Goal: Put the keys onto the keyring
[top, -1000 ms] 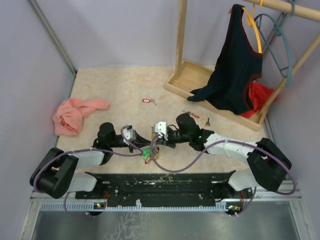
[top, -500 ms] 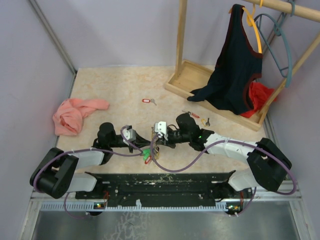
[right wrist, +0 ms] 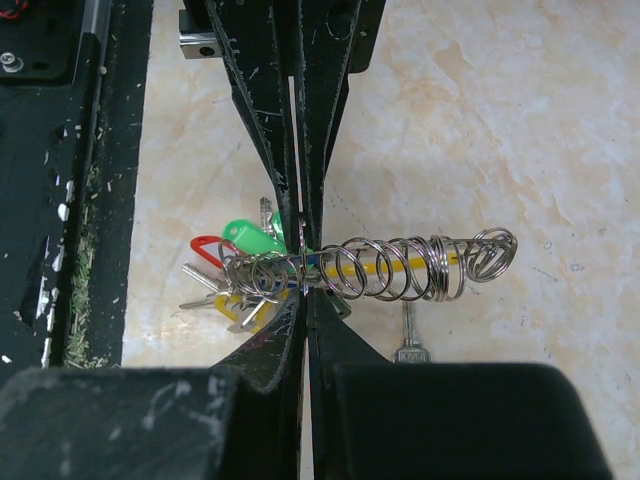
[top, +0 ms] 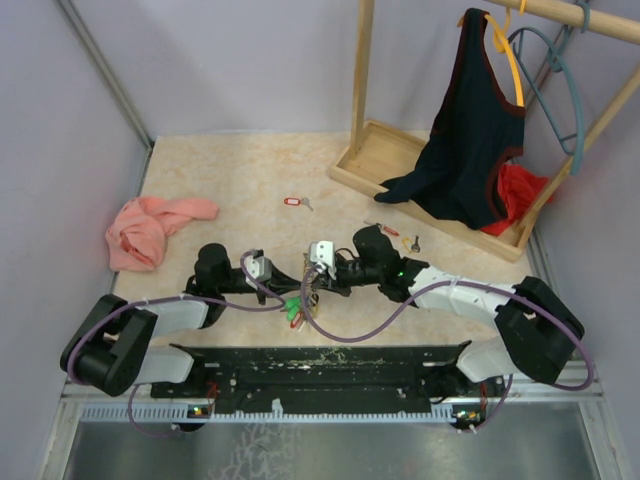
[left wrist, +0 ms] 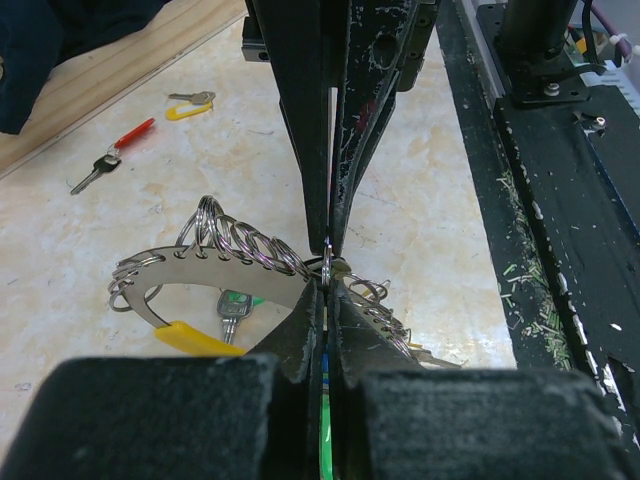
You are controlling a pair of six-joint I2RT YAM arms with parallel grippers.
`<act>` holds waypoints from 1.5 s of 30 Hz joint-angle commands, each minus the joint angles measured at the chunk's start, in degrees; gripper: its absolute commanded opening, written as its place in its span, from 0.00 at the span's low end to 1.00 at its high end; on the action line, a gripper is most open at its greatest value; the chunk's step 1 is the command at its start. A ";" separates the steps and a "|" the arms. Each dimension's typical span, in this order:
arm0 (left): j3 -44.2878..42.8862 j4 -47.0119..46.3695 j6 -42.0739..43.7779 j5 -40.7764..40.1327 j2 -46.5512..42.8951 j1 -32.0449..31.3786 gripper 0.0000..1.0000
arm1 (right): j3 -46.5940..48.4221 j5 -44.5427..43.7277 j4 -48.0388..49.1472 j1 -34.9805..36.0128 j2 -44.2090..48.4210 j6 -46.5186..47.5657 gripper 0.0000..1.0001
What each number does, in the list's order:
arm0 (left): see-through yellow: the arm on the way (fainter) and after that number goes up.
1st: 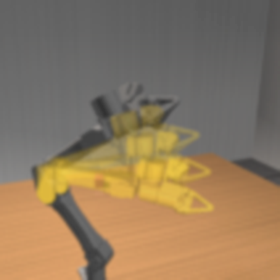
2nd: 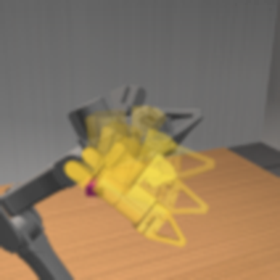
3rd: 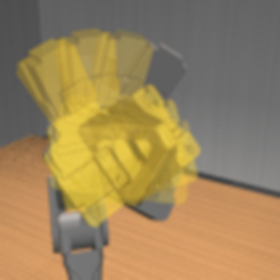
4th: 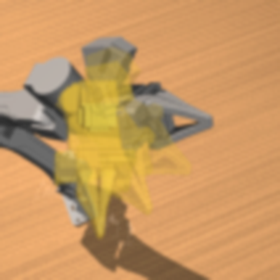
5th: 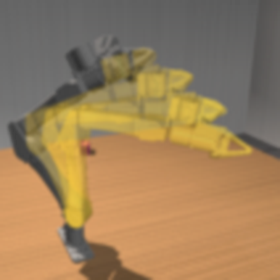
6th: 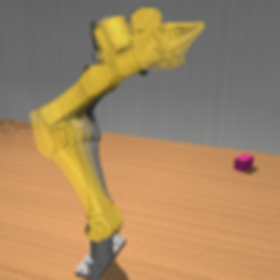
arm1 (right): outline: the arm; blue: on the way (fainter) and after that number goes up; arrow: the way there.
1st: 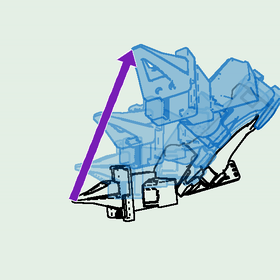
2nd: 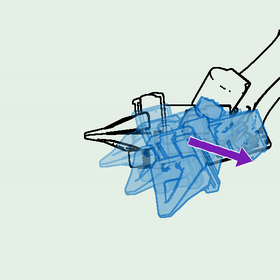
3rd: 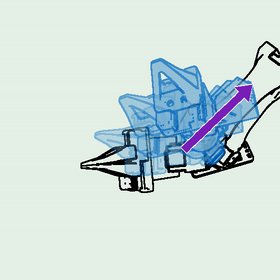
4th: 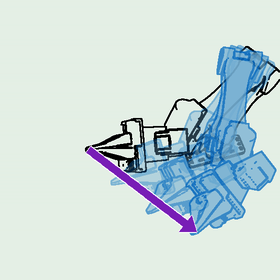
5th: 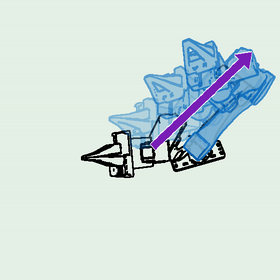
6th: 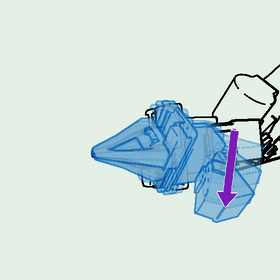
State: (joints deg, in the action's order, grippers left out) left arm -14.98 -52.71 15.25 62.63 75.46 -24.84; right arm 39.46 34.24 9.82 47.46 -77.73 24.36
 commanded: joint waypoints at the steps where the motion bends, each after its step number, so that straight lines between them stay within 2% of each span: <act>1: -1.58 -0.91 0.18 1.27 0.19 0.07 0.00 | 1.54 3.07 6.70 0.62 3.33 -1.92 0.00; 22: -1.52 -1.60 -1.20 0.60 0.13 0.00 0.00 | 0.41 4.71 12.16 0.92 1.60 -4.79 0.00; 28: 1.14 -10.25 -6.23 -1.60 0.34 0.09 0.00 | -2.14 4.92 18.07 0.90 0.77 -7.81 0.00; 37: 4.34 -31.13 -18.71 -2.35 5.64 0.34 0.00 | -4.92 6.62 27.24 0.93 -2.94 -12.08 0.00; 45: 5.58 -31.44 -23.39 -10.58 3.42 0.70 0.00 | -6.66 5.78 25.11 0.91 -2.06 -7.46 0.00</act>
State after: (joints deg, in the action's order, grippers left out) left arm -9.54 -76.53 -4.16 57.47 81.56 -24.05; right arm 34.15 38.30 33.74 47.46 -80.20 15.18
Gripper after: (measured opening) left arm 0.006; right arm 0.006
